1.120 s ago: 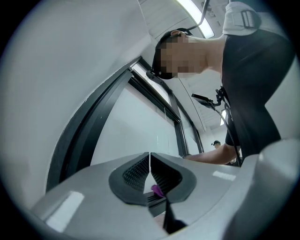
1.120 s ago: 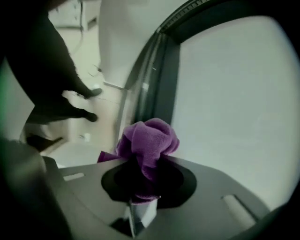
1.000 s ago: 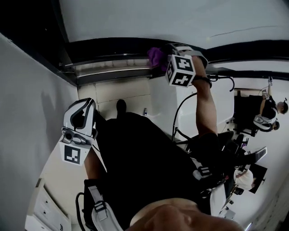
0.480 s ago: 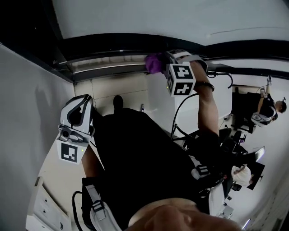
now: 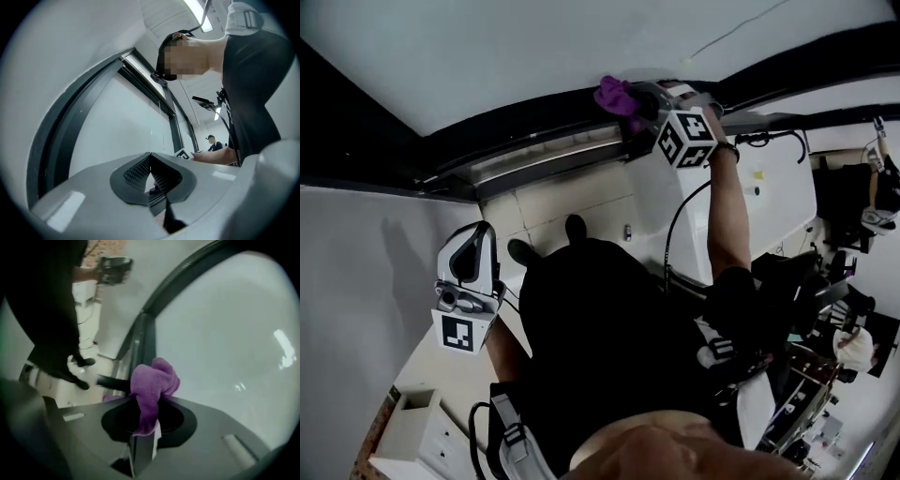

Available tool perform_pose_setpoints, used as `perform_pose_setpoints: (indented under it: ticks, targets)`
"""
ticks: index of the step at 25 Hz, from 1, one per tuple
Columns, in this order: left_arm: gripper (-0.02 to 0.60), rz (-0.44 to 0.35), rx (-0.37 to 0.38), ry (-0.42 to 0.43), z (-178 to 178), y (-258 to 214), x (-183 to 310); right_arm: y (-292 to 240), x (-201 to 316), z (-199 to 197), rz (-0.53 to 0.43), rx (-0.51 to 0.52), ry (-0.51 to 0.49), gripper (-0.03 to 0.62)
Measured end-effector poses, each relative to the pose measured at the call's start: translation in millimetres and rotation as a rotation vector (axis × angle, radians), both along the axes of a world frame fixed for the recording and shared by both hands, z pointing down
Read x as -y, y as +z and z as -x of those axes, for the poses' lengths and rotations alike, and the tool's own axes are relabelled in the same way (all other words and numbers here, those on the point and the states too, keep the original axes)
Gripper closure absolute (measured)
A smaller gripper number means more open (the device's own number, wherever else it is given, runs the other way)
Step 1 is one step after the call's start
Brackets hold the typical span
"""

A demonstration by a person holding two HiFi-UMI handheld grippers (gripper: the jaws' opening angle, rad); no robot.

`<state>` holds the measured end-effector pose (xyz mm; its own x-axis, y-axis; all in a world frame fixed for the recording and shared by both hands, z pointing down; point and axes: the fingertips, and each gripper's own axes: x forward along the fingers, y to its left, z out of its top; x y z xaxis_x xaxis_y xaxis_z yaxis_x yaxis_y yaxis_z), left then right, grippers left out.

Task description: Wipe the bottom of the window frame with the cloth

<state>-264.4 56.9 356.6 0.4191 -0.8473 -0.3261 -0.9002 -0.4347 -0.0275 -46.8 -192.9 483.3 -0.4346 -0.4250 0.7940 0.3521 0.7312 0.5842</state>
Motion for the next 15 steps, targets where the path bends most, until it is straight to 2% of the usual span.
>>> perform_pose_setpoints:
  ticks: [2,3,4,5,7,8,9,10,11,12,14,15]
  targets:
    - [0.578,0.011,0.018,0.01,-8.1,-0.6,5.2,2.7,-48.4,-26.1,0.108,-0.131,-0.127,0.525]
    - [0.578,0.018,0.021,0.011,-10.1,0.2,6.9,-0.7,-66.4,-35.4,0.178,-0.115,-0.142,0.525]
    - [0.578,0.025,0.019,0.012,-11.0,0.9,7.8,-8.3,-72.7,-39.4,0.228,-0.029,-0.122,0.525]
    - [0.578,0.031,0.012,0.016,-11.3,0.8,8.4,-18.3,-66.4,-39.2,0.248,0.111,-0.066,0.525]
    - [0.578,0.036,-0.015,0.032,-16.5,-5.3,11.8,-32.2,-23.6,-34.9,0.211,0.429,0.14,0.524]
    - [0.578,0.039,-0.025,0.041,-23.0,-9.8,14.9,-30.3,3.4,-33.6,0.175,0.547,0.26,0.523]
    - [0.578,0.044,-0.022,0.047,-31.2,-11.6,18.2,-21.7,26.4,-32.2,0.146,0.616,0.357,0.523]
    - [0.578,0.05,-0.012,0.053,-40.1,-10.9,21.7,-9.1,42.7,-29.2,0.123,0.641,0.412,0.523]
    - [0.578,0.053,-0.005,0.062,-49.0,-10.3,25.7,3.9,51.3,-23.4,0.102,0.635,0.42,0.523]
    - [0.578,0.053,-0.003,0.075,-56.5,-11.1,30.1,14.5,52.1,-14.8,0.081,0.614,0.383,0.523]
    - [0.578,0.05,-0.005,0.099,-64.8,-15.5,38.1,25.5,37.5,-0.1,0.058,0.564,0.241,0.526]
    - [0.578,0.052,-0.002,0.105,-65.9,-17.5,40.7,27.2,26.8,1.2,0.078,0.549,0.174,0.525]
